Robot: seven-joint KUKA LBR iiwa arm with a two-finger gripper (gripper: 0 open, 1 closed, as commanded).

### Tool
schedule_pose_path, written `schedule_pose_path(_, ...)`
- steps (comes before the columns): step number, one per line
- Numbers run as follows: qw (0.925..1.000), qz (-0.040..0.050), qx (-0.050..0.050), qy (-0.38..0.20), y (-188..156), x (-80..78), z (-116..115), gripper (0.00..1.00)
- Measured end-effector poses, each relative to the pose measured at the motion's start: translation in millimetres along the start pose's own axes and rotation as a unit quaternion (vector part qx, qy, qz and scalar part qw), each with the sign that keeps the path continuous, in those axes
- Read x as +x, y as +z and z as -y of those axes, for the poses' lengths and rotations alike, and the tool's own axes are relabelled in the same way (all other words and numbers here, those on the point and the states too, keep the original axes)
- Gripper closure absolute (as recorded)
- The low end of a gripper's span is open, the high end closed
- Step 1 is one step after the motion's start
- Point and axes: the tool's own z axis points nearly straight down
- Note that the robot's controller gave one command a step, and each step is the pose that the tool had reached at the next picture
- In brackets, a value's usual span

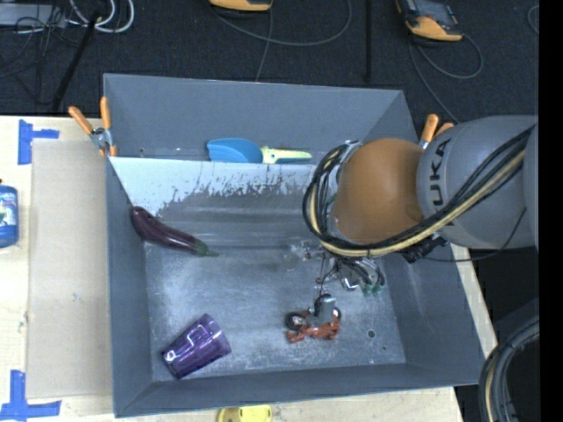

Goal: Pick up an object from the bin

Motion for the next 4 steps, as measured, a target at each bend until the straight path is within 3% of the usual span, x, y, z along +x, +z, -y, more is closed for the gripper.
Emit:
schedule_pose_path(1,0.9982,-0.0019,-0.002,-0.059,18,23.6,20,0.0)
schedule_pose_path(2,0.9998,-0.004,-0.001,-0.019,30,19.8,39,1.0)
schedule_pose_path(4,0.9998,-0.004,-0.001,-0.019,28,19.9,39,1.0)
